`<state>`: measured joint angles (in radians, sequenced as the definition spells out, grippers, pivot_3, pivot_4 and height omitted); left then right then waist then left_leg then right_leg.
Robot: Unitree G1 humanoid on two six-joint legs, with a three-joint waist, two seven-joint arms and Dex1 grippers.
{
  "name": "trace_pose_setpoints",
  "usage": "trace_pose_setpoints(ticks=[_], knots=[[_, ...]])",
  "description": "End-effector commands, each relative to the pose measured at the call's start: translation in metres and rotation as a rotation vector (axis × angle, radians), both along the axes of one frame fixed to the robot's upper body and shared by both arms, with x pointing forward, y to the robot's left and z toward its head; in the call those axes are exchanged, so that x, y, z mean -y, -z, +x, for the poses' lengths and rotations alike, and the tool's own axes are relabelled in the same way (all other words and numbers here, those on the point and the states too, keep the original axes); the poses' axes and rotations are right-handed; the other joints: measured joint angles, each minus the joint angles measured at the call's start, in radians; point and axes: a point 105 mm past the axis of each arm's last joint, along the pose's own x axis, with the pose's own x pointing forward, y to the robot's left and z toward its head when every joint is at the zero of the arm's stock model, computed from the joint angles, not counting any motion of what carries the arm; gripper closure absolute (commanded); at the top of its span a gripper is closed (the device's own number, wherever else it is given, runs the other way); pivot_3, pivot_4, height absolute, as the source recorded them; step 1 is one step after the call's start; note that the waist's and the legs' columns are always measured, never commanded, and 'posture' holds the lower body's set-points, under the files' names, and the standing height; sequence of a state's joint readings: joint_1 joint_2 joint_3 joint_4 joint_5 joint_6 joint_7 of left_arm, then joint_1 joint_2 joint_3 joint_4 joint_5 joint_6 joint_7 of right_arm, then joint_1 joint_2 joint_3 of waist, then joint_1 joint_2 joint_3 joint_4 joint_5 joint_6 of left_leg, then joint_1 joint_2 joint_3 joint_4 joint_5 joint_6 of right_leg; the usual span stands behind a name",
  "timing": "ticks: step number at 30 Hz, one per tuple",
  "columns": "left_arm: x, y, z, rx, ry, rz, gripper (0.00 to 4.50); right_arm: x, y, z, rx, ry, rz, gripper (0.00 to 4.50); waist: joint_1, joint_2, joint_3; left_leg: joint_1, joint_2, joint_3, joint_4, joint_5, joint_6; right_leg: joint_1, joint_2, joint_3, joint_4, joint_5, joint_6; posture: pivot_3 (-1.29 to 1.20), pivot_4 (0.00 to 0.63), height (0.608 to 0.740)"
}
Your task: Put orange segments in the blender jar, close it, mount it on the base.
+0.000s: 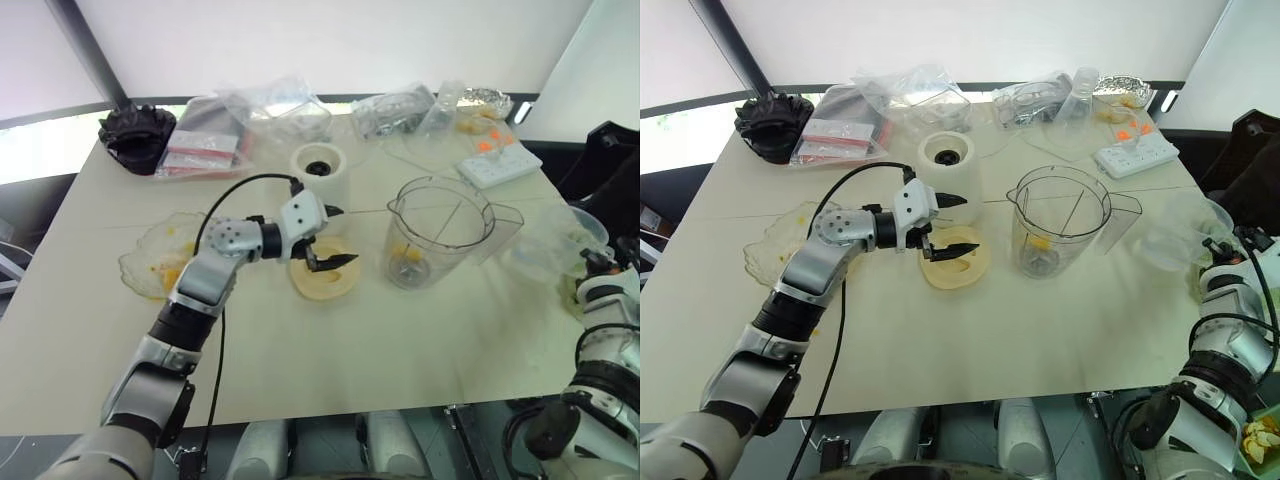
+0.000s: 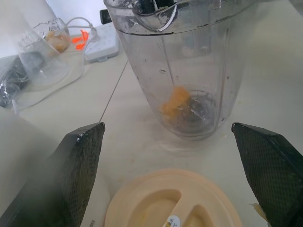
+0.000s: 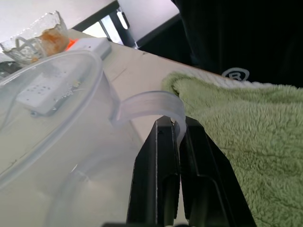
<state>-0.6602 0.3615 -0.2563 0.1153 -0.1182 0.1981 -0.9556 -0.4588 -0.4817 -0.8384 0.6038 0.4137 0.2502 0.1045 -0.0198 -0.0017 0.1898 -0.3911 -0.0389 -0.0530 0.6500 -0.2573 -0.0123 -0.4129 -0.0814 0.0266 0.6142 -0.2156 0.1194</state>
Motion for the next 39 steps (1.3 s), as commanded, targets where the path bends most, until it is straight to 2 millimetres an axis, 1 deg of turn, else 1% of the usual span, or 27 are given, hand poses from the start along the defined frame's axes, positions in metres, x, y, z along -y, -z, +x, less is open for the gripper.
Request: trace_pose_setpoints(ticks=[1, 9, 19, 24, 25, 28, 29, 33, 34, 39], knots=[[-0.002, -0.011, -0.003, 0.037, -0.002, -0.014, 0.0, 0.012, -0.023, 0.001, 0.09, 0.046, -0.045, 4.44, 0.0, 0.0, 0.0, 0.0, 0.0, 0.0, 0.0, 0.0, 0.0, 0.0, 0.0, 0.0, 0.0, 0.0, 0.0, 0.0, 0.15, 0.74], [-0.005, -0.011, -0.004, 0.034, -0.011, -0.009, 0.0, 0.002, -0.012, 0.003, 0.089, 0.025, -0.033, 4.44, -0.001, 0.0, 0.0, 0.0, 0.0, 0.0, 0.0, 0.0, 0.0, 0.0, 0.0, 0.0, 0.0, 0.0, 0.0, 0.0, 0.15, 0.74], [-0.002, -0.01, -0.004, 0.032, -0.007, -0.011, 0.0, -0.004, -0.011, 0.002, 0.1, 0.01, -0.022, 4.44, 0.0, 0.0, 0.0, 0.0, 0.0, -0.001, 0.0, 0.0, 0.0, 0.0, 0.0, 0.0, 0.0, 0.0, 0.0, 0.0, 0.15, 0.74], [0.001, -0.01, -0.004, 0.032, -0.002, -0.013, 0.0, -0.011, -0.011, 0.003, 0.091, -0.024, -0.036, 4.44, 0.0, 0.0, 0.0, 0.0, 0.0, -0.001, 0.0, 0.0, 0.0, 0.0, 0.0, 0.0, 0.0, 0.0, 0.0, 0.0, 0.15, 0.74], [0.001, -0.01, -0.004, 0.032, -0.001, -0.014, 0.0, -0.012, -0.011, 0.002, 0.088, -0.028, -0.043, 4.18, 0.0, 0.0, 0.0, 0.0, 0.0, -0.001, 0.0, 0.0, 0.0, 0.0, 0.0, 0.0, 0.0, 0.0, 0.0, 0.0, 0.15, 0.74], [0.002, -0.009, -0.003, 0.032, 0.002, -0.016, 0.0, -0.013, -0.012, 0.002, 0.082, -0.038, -0.055, 3.15, 0.0, 0.0, 0.0, 0.0, 0.0, -0.001, 0.0, 0.0, 0.0, 0.0, 0.0, 0.0, 0.0, 0.0, 0.0, 0.0, 0.15, 0.74], [0.003, -0.009, -0.003, 0.032, 0.003, -0.017, 0.0, -0.013, -0.013, 0.002, 0.079, -0.039, -0.057, 2.55, 0.0, 0.0, 0.0, 0.0, 0.0, -0.001, 0.0, 0.0, 0.0, 0.0, 0.0, 0.0, 0.0, 0.0, 0.0, 0.0, 0.15, 0.74], [0.004, -0.008, -0.003, 0.032, 0.005, -0.018, 0.0, -0.012, -0.012, 0.0, 0.052, -0.036, -0.08, 0.45, -0.001, 0.0, 0.0, 0.0, 0.0, -0.001, 0.0, 0.0, 0.0, 0.0, 0.0, 0.0, 0.0, 0.0, 0.0, 0.0, 0.15, 0.74], [0.004, -0.008, -0.003, 0.032, 0.005, -0.018, 0.0, -0.011, -0.011, -0.001, 0.038, -0.034, -0.09, 0.05, -0.001, 0.0, 0.0, 0.0, 0.0, -0.001, 0.0, 0.0, 0.0, 0.0, 0.0, 0.0, 0.0, 0.0, 0.0, 0.0, 0.15, 0.74], [0.004, -0.008, -0.004, 0.034, 0.003, -0.021, 0.0, -0.011, -0.007, -0.006, -0.018, -0.029, -0.132, 0.05, 0.0, 0.0, 0.0, 0.0, 0.0, -0.001, 0.0, 0.0, 0.0, 0.0, 0.0, 0.0, 0.0, 0.0, 0.0, 0.0, 0.15, 0.74]])
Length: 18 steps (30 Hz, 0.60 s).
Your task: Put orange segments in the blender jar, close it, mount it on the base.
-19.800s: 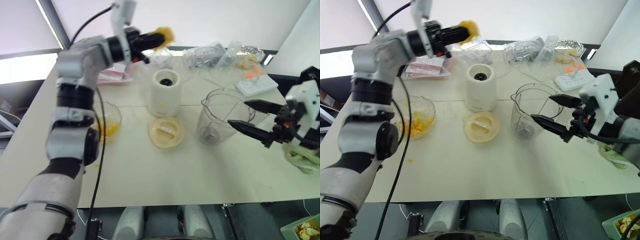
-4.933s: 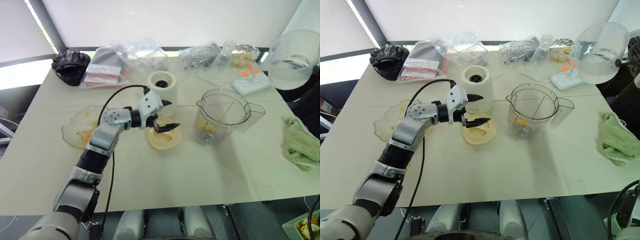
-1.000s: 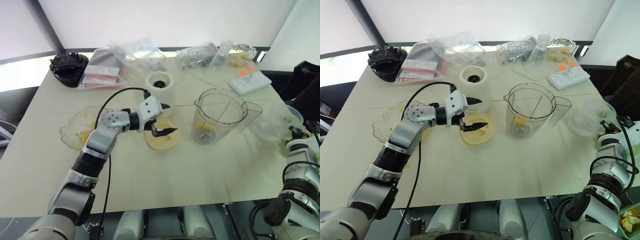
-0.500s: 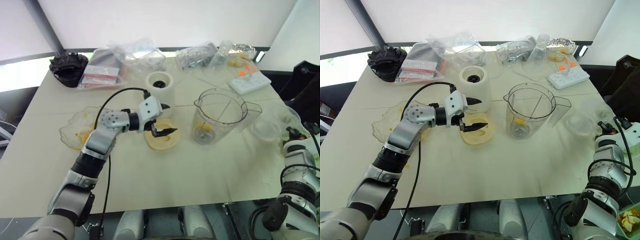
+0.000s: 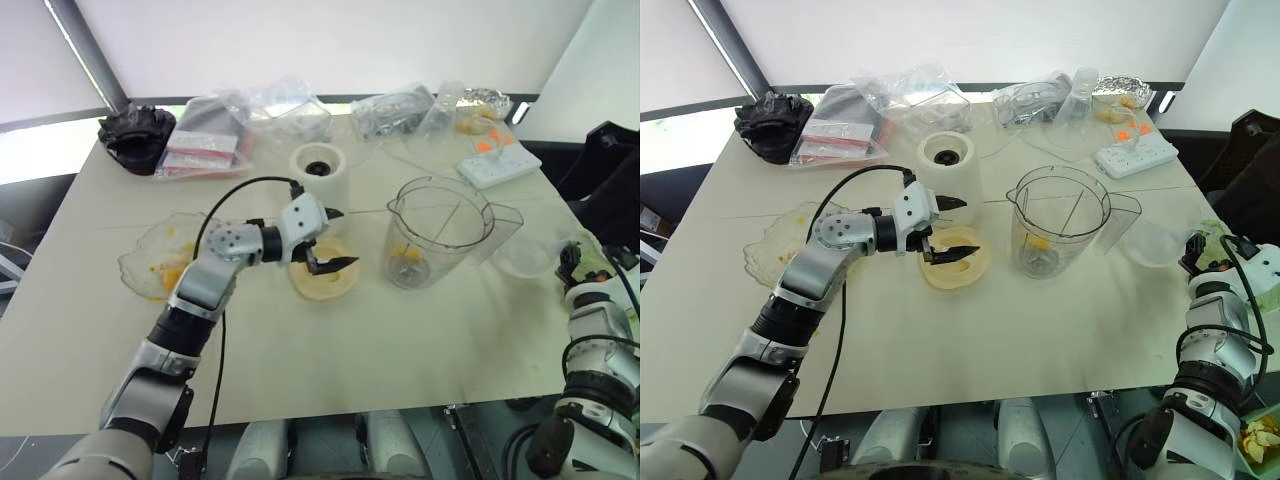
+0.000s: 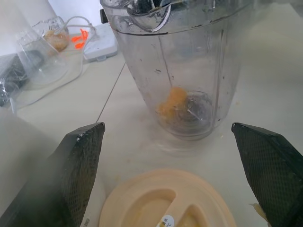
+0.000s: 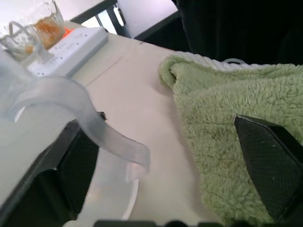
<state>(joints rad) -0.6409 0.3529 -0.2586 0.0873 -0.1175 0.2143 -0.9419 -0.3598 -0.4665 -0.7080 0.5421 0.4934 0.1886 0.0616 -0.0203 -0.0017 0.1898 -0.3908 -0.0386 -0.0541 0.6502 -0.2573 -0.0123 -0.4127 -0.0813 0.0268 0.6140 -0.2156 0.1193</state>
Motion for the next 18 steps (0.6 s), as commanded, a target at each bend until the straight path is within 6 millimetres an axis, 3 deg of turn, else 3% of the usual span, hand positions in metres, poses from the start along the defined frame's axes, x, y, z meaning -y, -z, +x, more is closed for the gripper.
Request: trace_pose_setpoints(ticks=[1, 8, 18], knots=[[0.002, -0.009, 0.0, 0.041, 0.006, -0.011, 0.0, 0.002, -0.017, -0.003, 0.005, -0.002, -0.081, 0.05, 0.0, 0.0, 0.0, 0.0, 0.0, 0.0, 0.0, 0.0, 0.0, 0.0, 0.0, 0.0, 0.0, 0.0, 0.0, 0.0, 0.15, 0.74], [0.002, -0.01, 0.0, 0.043, 0.005, -0.015, 0.0, 0.005, -0.014, -0.019, -0.049, 0.017, -0.125, 0.05, 0.003, 0.0, 0.0, 0.0, 0.0, 0.0, 0.0, 0.0, 0.0, 0.0, 0.0, 0.0, 0.0, 0.0, 0.0, 0.0, 0.15, 0.74], [0.002, -0.008, 0.004, 0.034, 0.012, -0.006, 0.0, -0.004, -0.025, -0.05, -0.154, -0.056, -0.3, 0.05, 0.008, 0.0, 0.0, 0.0, 0.0, -0.002, 0.0, 0.0, 0.0, 0.0, 0.0, 0.0, 0.0, 0.0, 0.0, 0.0, 0.15, 0.74]])
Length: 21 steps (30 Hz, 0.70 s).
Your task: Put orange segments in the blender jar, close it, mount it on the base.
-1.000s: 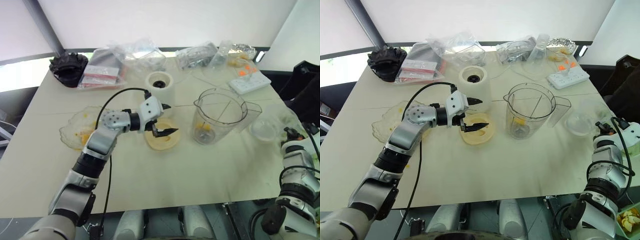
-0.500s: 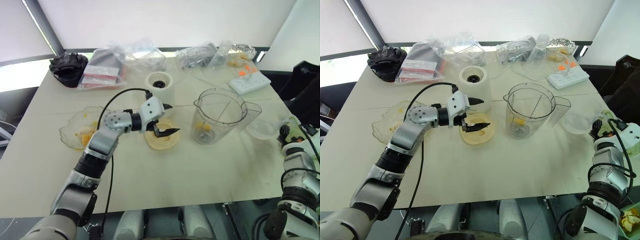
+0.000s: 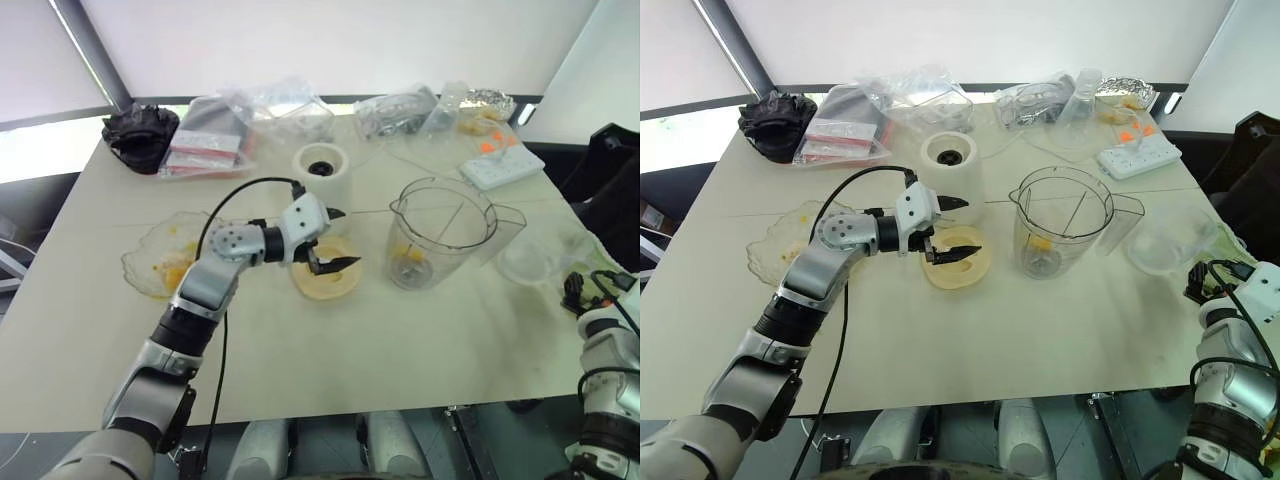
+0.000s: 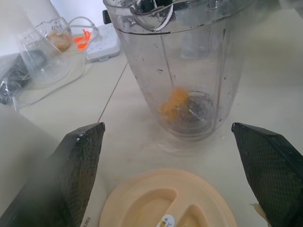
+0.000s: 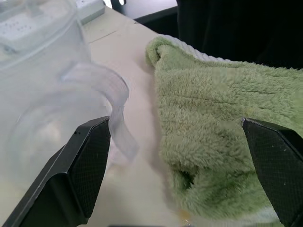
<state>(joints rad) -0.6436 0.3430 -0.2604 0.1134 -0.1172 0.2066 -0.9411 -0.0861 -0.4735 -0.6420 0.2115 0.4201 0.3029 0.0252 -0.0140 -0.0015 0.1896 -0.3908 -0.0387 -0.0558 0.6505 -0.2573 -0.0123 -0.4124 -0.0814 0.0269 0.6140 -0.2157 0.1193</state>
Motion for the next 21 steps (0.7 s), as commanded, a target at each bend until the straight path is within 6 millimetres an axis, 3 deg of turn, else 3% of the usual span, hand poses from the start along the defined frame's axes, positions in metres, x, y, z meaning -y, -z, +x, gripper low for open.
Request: trace_pose_setpoints(ticks=[1, 9, 17, 20, 21], knots=[[0.0, -0.011, 0.005, 0.051, 0.01, 0.005, 0.0, -0.003, -0.03, -0.009, 0.028, -0.048, -0.088, 0.05, 0.001, 0.0, 0.0, 0.0, 0.0, 0.0, 0.0, 0.0, 0.0, 0.0, 0.0, 0.0, 0.0, 0.0, 0.0, 0.0, 0.15, 0.74], [-0.017, -0.005, 0.02, 0.039, 0.053, 0.127, 0.0, -0.038, -0.067, -0.036, -0.043, -0.232, -0.124, 0.05, 0.001, 0.0, 0.0, 0.0, 0.0, -0.001, 0.001, 0.0, 0.0, 0.0, 0.0, 0.0, -0.001, -0.002, -0.003, 0.0, 0.15, 0.74], [-0.036, 0.017, 0.03, 0.011, 0.21, 0.369, 0.0, -0.105, -0.094, -0.068, -0.19, -0.673, -0.207, 0.05, 0.005, -0.003, 0.001, -0.001, 0.001, -0.002, 0.001, 0.0, 0.0, 0.001, 0.0, -0.001, -0.002, -0.003, -0.002, 0.0, 0.15, 0.74], [-0.032, 0.018, 0.035, -0.011, 0.244, 0.377, 0.81, -0.124, -0.108, -0.072, -0.153, -0.76, -0.228, 0.0, 0.007, -0.005, 0.002, -0.002, 0.002, -0.002, 0.002, 0.0, 0.0, 0.001, 0.0, -0.001, -0.002, -0.004, -0.001, 0.0, 0.15, 0.74], [-0.029, 0.019, 0.037, -0.016, 0.245, 0.376, 1.28, -0.132, -0.114, -0.072, -0.131, -0.781, -0.238, 0.0, 0.007, -0.007, 0.002, -0.002, 0.002, -0.002, 0.002, 0.0, 0.0, 0.001, -0.001, -0.001, -0.003, -0.004, -0.001, 0.0, 0.15, 0.74]])
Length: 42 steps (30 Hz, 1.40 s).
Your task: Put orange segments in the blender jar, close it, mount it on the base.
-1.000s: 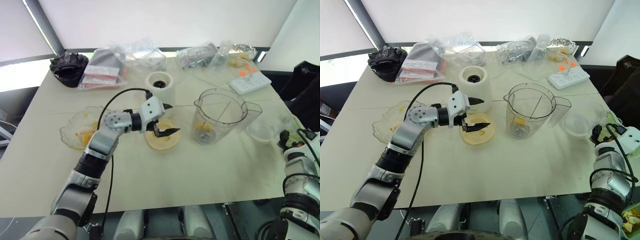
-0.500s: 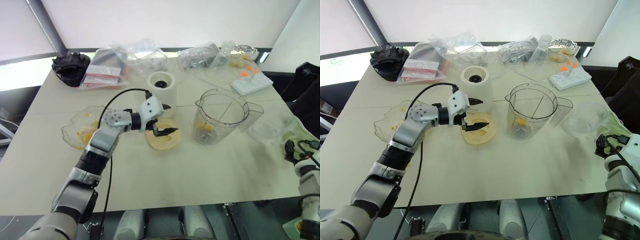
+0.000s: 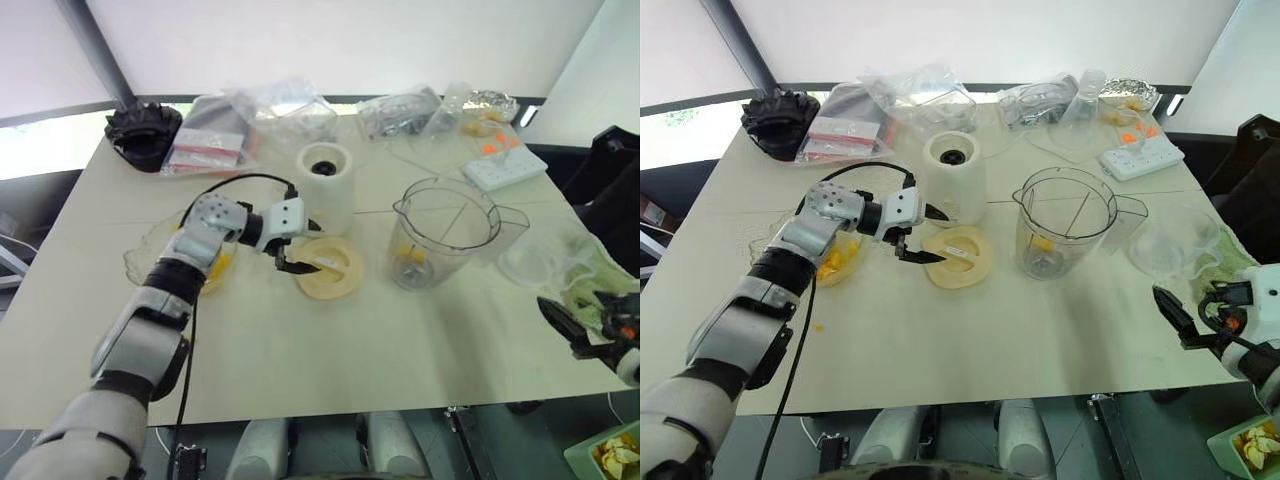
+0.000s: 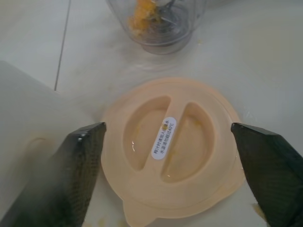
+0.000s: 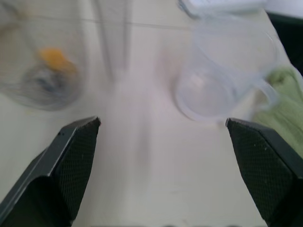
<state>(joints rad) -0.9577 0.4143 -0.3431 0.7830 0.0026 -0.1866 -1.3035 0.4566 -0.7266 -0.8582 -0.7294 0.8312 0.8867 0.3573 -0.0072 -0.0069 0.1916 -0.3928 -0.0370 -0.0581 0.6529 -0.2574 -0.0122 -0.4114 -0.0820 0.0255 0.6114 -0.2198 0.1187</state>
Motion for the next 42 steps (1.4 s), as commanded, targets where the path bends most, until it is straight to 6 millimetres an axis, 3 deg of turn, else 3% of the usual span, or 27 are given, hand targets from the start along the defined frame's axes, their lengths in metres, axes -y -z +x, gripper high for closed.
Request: trace_pose_setpoints(ticks=[1, 2, 6, 10, 21, 30, 38, 42], knots=[[0.01, -0.007, 0.006, 0.022, 0.044, 0.009, 1.84, -0.025, -0.028, -0.002, 0.093, -0.097, -0.019, 0.0, 0.002, -0.002, 0.0, 0.0, 0.0, 0.0, 0.0, 0.0, 0.0, 0.0, 0.0, 0.0, 0.0, 0.0, 0.0, 0.0, 0.15, 0.74], [0.013, -0.006, 0.01, 0.026, 0.025, 0.013, 2.22, -0.031, -0.031, -0.002, 0.103, -0.116, -0.014, 0.0, 0.003, -0.004, 0.001, 0.0, 0.0, 0.0, 0.001, 0.0, 0.0, 0.0, 0.0, 0.0, 0.0, 0.0, 0.0, 0.0, 0.15, 0.74], [0.019, 0.001, 0.014, 0.023, 0.028, 0.041, 2.22, -0.051, -0.029, -0.009, 0.084, -0.202, 0.045, 0.0, 0.01, -0.006, 0.002, -0.001, 0.0, -0.001, 0.0, 0.0, 0.0, 0.0, 0.0, 0.0, 0.0, 0.002, 0.003, 0.0, 0.15, 0.74], [0.02, 0.016, 0.012, 0.007, 0.043, 0.124, 2.22, -0.084, -0.024, -0.021, 0.012, -0.339, 0.079, 0.0, 0.016, -0.006, 0.002, -0.001, 0.0, -0.001, -0.001, -0.001, 0.001, -0.001, 0.0, 0.0, 0.0, 0.002, 0.003, 0.0, 0.15, 0.74], [0.023, 0.031, 0.019, 0.019, -0.027, 0.192, 2.22, -0.115, -0.021, -0.027, -0.071, -0.469, 0.063, 0.0, 0.021, -0.012, 0.004, -0.001, 0.0, -0.001, 0.002, -0.001, 0.001, 0.001, -0.001, 0.0, 0.0, 0.002, 0.003, 0.0, 0.15, 0.74], [0.041, 0.035, 0.024, 0.031, -0.085, 0.174, 2.22, -0.118, -0.024, -0.021, -0.059, -0.443, 0.04, 0.0, 0.022, -0.014, 0.005, -0.002, 0.0, -0.001, 0.002, -0.001, 0.001, 0.001, -0.001, -0.001, 0.0, 0.002, 0.004, 0.0, 0.15, 0.74], [0.047, 0.058, 0.018, 0.008, -0.081, 0.306, 2.22, -0.112, -0.026, -0.017, -0.042, -0.396, 0.016, 0.0, 0.022, -0.014, 0.005, -0.001, 0.0, -0.001, 0.002, -0.001, 0.001, 0.001, -0.001, -0.001, 0.0, 0.002, 0.004, 0.0, 0.15, 0.74], [0.042, 0.067, 0.012, -0.013, -0.037, 0.382, 3.59, -0.102, -0.02, -0.011, -0.059, -0.332, -0.003, 0.0, 0.022, -0.014, 0.004, 0.0, 0.0, -0.001, 0.003, -0.001, 0.001, 0.003, -0.001, -0.001, -0.001, 0.002, 0.003, 0.0, 0.15, 0.74]])
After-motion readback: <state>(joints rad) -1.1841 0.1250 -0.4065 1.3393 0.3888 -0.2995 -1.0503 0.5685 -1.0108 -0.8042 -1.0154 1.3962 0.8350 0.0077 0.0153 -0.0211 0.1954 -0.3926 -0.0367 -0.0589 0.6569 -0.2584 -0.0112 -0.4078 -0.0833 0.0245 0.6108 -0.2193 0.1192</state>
